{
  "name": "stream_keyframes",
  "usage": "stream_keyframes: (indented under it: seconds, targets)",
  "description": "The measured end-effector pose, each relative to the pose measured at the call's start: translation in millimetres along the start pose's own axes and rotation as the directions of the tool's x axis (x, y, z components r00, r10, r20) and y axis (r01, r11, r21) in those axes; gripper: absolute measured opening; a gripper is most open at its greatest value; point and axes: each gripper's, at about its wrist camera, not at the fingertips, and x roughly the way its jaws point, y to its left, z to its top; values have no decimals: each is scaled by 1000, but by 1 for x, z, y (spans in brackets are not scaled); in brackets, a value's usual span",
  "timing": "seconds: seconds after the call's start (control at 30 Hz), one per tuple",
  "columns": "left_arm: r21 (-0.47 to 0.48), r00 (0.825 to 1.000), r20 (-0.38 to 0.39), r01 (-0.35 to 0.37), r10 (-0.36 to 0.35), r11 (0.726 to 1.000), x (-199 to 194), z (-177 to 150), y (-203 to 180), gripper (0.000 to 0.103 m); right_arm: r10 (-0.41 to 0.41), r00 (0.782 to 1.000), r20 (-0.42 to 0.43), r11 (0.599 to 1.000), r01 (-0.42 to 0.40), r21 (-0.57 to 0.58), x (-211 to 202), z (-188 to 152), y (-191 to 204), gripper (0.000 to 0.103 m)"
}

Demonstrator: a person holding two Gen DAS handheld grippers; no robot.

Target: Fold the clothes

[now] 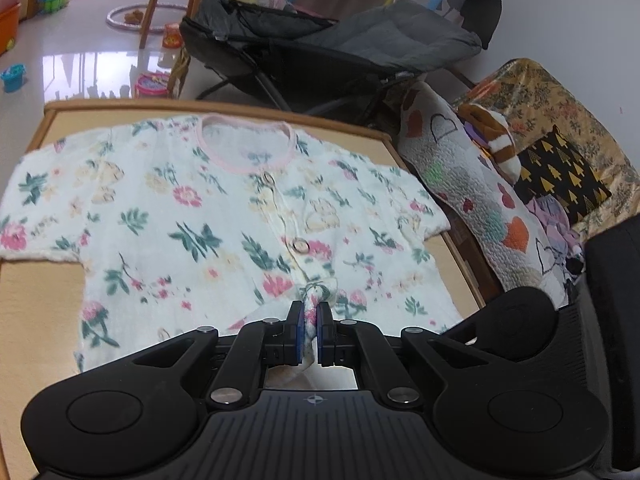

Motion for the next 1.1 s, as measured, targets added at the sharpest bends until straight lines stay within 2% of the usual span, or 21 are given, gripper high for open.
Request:
stream_keyframes:
  seconds: [0.2, 0.33, 0.5, 0.6, 0.73, 0.83, 0.9, 0.97, 1.03, 1.1]
  targets:
    - [22, 998, -57, 26, -25, 999, 8, -15, -10, 5, -11, 999, 45, 998, 8, 56, -21, -17, 3, 7]
    - [41, 994, -103, 34, -30, 999, 13, -28, -17, 6, -24, 998, 55, 990, 16, 138, -39, -37, -3, 9]
    - [71, 988, -155, 34, -22, 997, 26, -45, -25, 6, -179, 981, 70, 943, 151, 297, -47, -60, -10, 10]
    - [70, 987, -163, 21, -9, 997, 30, -46, -25, 7, -236, 968, 83, 913, 191, 359, -43, -64, -10, 10]
    - [63, 983, -184, 9, 3, 998, 31, -45, -25, 16, -263, 960, 96, 894, 205, 400, -32, -63, -6, 10]
    - [52, 981, -194, 8, 2, 999, 26, -44, -26, 17, -278, 956, 93, 885, 218, 412, -26, -61, -8, 11]
    - [52, 980, -197, 15, -4, 999, 21, -43, -27, 26, -289, 954, 85, 882, 230, 411, -20, -60, -5, 15]
    - [62, 978, -208, 33, -19, 998, 17, -43, -29, 42, -297, 951, 85, 879, 238, 412, -18, -60, -3, 18]
    - [70, 975, -219, 54, -38, 996, 14, -44, -32, 48, -304, 948, 93, 877, 240, 417, -19, -60, -2, 19]
    - [64, 976, -213, 55, -40, 996, 13, -45, -32, 48, -308, 946, 101, 875, 240, 421, -18, -59, -3, 19]
